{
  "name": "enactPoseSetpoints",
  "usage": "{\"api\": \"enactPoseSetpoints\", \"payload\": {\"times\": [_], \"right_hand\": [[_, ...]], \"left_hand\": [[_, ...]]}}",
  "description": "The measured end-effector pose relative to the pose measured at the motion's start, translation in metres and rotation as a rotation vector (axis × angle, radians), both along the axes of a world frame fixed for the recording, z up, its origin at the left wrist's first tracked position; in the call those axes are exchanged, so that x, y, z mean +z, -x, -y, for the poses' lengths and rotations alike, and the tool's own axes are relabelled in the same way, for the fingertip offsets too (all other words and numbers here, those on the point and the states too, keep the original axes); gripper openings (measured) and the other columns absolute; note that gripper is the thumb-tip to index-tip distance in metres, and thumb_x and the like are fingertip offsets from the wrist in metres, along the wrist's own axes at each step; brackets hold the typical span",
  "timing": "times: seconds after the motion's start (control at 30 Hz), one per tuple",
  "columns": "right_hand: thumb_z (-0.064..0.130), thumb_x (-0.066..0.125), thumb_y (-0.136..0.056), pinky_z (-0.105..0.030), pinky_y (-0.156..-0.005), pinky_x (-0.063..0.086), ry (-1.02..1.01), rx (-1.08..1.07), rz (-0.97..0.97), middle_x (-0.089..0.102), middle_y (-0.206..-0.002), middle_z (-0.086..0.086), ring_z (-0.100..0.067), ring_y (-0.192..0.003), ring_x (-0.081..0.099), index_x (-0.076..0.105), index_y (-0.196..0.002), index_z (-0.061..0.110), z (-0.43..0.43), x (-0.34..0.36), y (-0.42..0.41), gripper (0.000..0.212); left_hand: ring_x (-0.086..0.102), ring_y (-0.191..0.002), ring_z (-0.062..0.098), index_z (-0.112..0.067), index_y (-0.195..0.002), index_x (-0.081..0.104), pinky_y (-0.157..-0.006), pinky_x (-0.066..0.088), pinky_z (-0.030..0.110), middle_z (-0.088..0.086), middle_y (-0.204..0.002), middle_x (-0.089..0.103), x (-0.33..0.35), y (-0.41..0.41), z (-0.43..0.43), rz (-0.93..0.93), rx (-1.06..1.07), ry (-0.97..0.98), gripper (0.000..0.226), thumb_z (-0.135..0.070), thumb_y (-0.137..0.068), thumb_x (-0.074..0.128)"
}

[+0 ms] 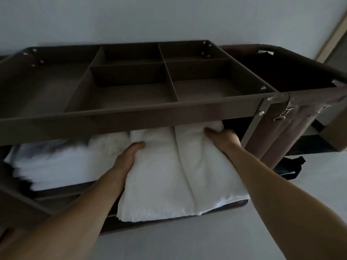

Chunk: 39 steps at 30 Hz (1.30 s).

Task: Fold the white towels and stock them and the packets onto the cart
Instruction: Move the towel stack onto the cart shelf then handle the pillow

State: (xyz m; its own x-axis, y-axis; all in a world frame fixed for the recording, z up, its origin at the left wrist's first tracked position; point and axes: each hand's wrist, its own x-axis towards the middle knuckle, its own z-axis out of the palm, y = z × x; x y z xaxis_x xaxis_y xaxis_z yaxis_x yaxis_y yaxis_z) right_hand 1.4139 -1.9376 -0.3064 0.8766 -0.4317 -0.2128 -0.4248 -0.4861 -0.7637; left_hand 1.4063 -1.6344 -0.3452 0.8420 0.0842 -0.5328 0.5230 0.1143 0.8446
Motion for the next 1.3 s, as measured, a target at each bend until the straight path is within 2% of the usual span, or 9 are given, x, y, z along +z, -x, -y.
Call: {"api": "enactPoseSetpoints", "payload": {"times": [0.2,0.33,0.53,0.63,0.8,0.93,1.07,1.17,1.3], "right_hand": [[0.02,0.054,-0.098,-0.052,-0.104,0.036,0.553,0.251,0.167,0.028,-0.152,-0.027,-0.046,-0.133,0.035,0.017,-0.156,0.003,-0.004,-0.019,0.014,0.071],[0.013,0.047,-0.089,-0.065,-0.11,0.028,1.151,0.443,0.342,0.047,-0.141,-0.024,-0.046,-0.131,0.036,0.059,-0.131,0.002,-0.003,-0.014,0.017,0.045],[0.071,0.016,-0.095,-0.047,-0.124,0.001,0.901,0.699,0.009,-0.008,-0.166,-0.013,-0.034,-0.153,-0.006,-0.006,-0.159,0.022,-0.008,-0.033,0.05,0.084],[0.079,0.013,-0.089,-0.044,-0.124,-0.006,0.825,0.652,0.005,-0.014,-0.166,-0.006,-0.029,-0.153,-0.014,-0.012,-0.157,0.033,0.0,-0.044,0.045,0.086],[0.082,0.017,-0.087,-0.042,-0.124,-0.006,0.826,0.613,0.017,-0.015,-0.166,-0.001,-0.024,-0.153,-0.015,-0.013,-0.155,0.042,-0.006,-0.048,0.046,0.084],[0.083,0.017,-0.086,-0.042,-0.124,-0.005,0.825,0.617,-0.026,-0.017,-0.166,0.002,-0.021,-0.153,-0.015,-0.014,-0.154,0.044,-0.007,-0.042,0.045,0.084],[0.078,0.019,-0.09,-0.044,-0.125,-0.001,0.854,0.61,-0.055,-0.013,-0.167,-0.002,-0.024,-0.154,-0.01,-0.01,-0.156,0.039,-0.013,-0.037,0.05,0.082],[0.07,0.024,-0.096,-0.047,-0.123,0.012,0.897,0.585,0.139,0.011,-0.166,-0.01,-0.031,-0.153,0.011,0.011,-0.159,0.028,-0.028,-0.041,0.077,0.077],[0.054,0.059,-0.088,-0.054,-0.111,0.034,0.988,0.696,0.812,0.046,-0.151,-0.016,-0.039,-0.141,0.04,0.05,-0.146,0.014,-0.038,-0.092,0.146,0.072]], "left_hand": [[0.069,-0.099,0.024,-0.019,-0.123,0.068,-0.091,0.052,0.037,0.004,-0.113,0.072,0.001,-0.001,0.0,-0.002,-0.003,-0.087,0.089,-0.066,-0.048,0.081],[0.067,-0.103,0.024,-0.021,-0.129,0.064,-0.095,0.05,0.038,0.003,-0.118,0.069,0.002,0.003,0.001,0.006,-0.028,-0.122,0.099,-0.071,-0.045,0.081],[0.068,-0.101,0.027,-0.017,-0.125,0.064,-0.089,0.052,0.04,0.007,-0.114,0.07,0.009,0.006,0.005,-0.02,-0.073,-0.144,0.093,-0.071,-0.051,0.08],[0.063,-0.094,0.024,-0.013,-0.123,0.059,-0.073,0.048,0.034,0.006,-0.107,0.066,0.011,0.009,0.009,-0.01,-0.065,-0.242,0.074,-0.065,-0.071,0.071],[0.059,-0.105,0.031,-0.007,-0.129,0.05,-0.088,0.052,0.043,0.011,-0.123,0.059,0.005,0.028,0.008,0.265,-0.032,-0.899,0.092,-0.078,-0.07,0.06],[0.02,-0.145,0.035,-0.009,-0.151,0.027,-0.116,0.027,0.05,0.015,-0.157,0.024,0.009,0.054,0.022,0.915,-0.378,-1.578,0.069,-0.047,-0.095,0.042],[-0.021,-0.15,0.019,-0.029,-0.157,-0.005,-0.122,-0.008,0.044,0.0,-0.165,-0.016,0.01,0.042,0.04,0.789,-0.916,-1.597,0.073,-0.062,-0.097,0.02],[-0.018,-0.15,0.017,-0.036,-0.157,-0.004,-0.122,-0.008,0.042,-0.002,-0.165,-0.015,0.008,0.03,0.044,0.679,-1.015,-1.638,0.074,-0.069,-0.095,0.018],[-0.017,-0.151,0.014,-0.039,-0.157,-0.002,-0.122,-0.006,0.041,-0.005,-0.165,-0.013,0.006,0.026,0.043,0.692,-0.976,-1.655,0.074,-0.071,-0.093,0.02]]}}
